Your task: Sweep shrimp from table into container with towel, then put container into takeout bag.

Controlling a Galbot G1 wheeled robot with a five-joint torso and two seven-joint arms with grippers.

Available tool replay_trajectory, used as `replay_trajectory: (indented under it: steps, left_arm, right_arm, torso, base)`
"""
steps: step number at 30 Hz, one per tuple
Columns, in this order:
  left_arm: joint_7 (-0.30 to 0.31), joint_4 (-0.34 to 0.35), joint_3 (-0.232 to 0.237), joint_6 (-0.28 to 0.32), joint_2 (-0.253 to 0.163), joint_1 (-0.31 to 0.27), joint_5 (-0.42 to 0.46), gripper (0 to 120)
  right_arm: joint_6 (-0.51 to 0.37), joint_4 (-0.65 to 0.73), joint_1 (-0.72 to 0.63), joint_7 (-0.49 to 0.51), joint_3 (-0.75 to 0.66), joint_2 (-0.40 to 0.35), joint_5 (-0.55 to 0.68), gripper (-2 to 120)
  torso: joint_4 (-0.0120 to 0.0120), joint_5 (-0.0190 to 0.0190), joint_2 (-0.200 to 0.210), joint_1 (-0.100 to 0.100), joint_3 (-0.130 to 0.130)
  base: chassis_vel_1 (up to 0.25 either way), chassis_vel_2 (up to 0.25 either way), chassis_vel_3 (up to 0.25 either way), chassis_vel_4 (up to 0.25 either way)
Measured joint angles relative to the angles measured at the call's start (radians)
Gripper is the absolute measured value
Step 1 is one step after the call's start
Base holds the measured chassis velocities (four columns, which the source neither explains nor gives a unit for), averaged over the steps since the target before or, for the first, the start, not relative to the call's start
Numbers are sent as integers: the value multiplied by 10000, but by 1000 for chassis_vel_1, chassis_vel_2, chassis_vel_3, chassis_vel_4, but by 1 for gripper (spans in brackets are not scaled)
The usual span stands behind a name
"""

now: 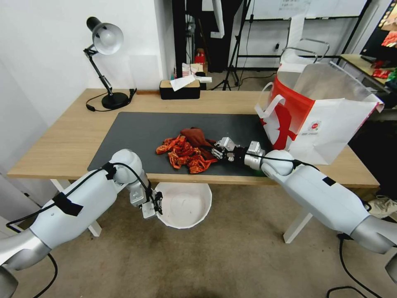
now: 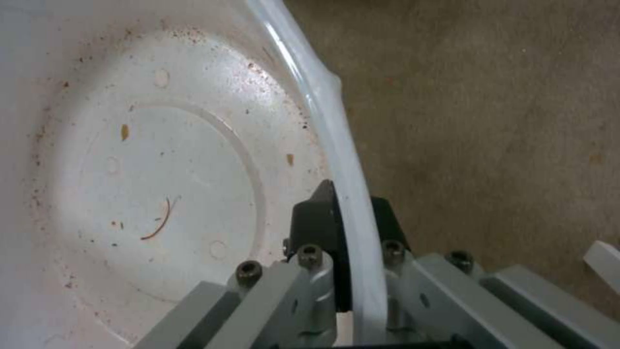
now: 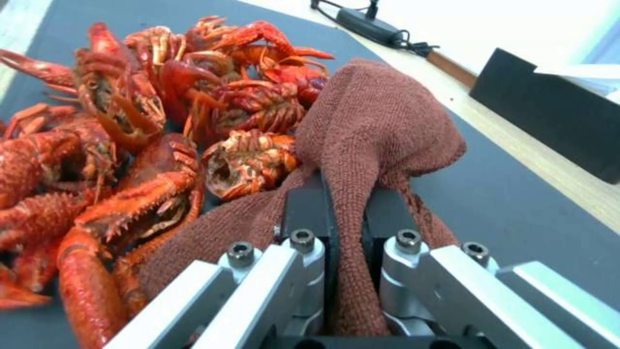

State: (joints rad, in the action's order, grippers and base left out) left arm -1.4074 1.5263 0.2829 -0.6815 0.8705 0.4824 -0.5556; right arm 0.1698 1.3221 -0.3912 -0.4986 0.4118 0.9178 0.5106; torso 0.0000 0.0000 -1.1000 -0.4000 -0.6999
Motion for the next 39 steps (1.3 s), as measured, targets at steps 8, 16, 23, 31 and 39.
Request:
replay_trajectory:
  steps: [8,16,23,31,39]
  left_arm:
    - [-43,-5,-5,24,-12,0,56,0]
    - [-65,-24,-4,33,-14,11,66,0]
    - [-132,-24,20,41,28,-10,85,0]
    - [-159,-30,59,50,83,-17,89,0]
    - [-206,-76,102,73,88,-157,136,0]
  right_arm:
    - [-14,441,-477,52,-263,-197,0,4]
    - [-57,1004,-1076,80,-642,-462,-8,4]
    - [-124,1397,-1443,86,-835,-551,-38,4]
    - [-162,1653,-1678,91,-947,-616,-54,4]
    - [-206,1954,-1881,98,-1020,-642,-65,4]
  torso:
    - [0,1,0,0,0]
    - [-1,0,0,0,-2]
    - [-1,1,0,0,-1]
    - [-1,0,0,0,-1]
    - [-1,1,0,0,-1]
  base:
    - [0,0,0,0]
    - [0,0,0,0]
    - [0,0,0,0]
    - [0,0,0,0]
    - [0,0,0,0]
